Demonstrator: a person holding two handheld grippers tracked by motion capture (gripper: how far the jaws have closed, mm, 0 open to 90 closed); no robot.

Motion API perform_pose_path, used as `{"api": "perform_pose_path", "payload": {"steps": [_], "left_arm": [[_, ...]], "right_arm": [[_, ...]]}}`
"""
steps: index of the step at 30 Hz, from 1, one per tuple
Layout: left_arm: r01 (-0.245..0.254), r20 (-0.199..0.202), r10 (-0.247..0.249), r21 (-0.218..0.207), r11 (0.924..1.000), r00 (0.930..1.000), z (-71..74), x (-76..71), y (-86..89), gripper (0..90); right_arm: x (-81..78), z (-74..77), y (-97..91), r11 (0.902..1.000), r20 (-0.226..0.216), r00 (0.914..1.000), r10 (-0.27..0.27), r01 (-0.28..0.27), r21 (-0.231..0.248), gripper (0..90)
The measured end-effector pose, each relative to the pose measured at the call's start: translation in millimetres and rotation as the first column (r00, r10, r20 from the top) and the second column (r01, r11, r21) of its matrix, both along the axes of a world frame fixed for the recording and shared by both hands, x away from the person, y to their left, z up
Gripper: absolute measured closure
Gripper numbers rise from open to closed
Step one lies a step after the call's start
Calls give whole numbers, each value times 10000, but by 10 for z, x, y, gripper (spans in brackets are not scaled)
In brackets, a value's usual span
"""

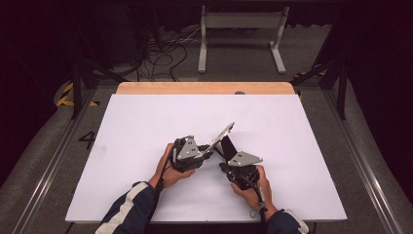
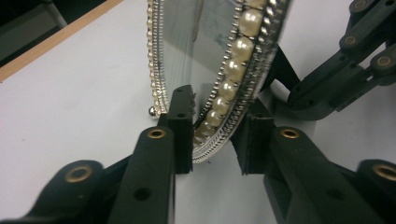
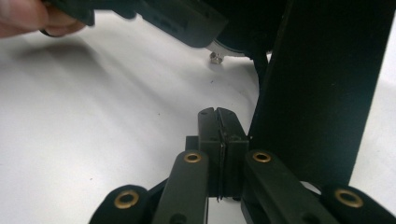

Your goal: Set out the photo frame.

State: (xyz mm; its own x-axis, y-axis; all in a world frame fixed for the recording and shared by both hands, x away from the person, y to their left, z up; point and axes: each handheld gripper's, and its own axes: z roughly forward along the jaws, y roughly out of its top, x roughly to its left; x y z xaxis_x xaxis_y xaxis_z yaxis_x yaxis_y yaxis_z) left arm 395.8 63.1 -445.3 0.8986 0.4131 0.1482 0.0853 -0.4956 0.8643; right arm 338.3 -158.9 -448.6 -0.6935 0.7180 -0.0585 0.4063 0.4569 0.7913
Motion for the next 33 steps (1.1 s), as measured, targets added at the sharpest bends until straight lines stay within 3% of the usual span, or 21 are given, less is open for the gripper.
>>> {"api": "perform_pose_path", "payload": {"steps": [9,17,24,33], "left_arm": [[63,474,-94,645,9979,9988,47,-55,-16,744],[88,481,-126,770,9970,9988,60,-92,-22,739],[-4,733,-83,1178,9930,9973,77,-133,-63,725],[-72,620,9,1013,9948,9981,65,-126,-81,710]], "right_arm": [[28,-24,-25,10000,-171,9998,-40,41,48,900],[48,-18,-51,10000,-237,9997,-60,61,51,900],[89,-14,-100,9999,-380,9992,-113,114,32,900],[140,-23,-166,9996,-293,9992,-280,280,-3,900]]}}
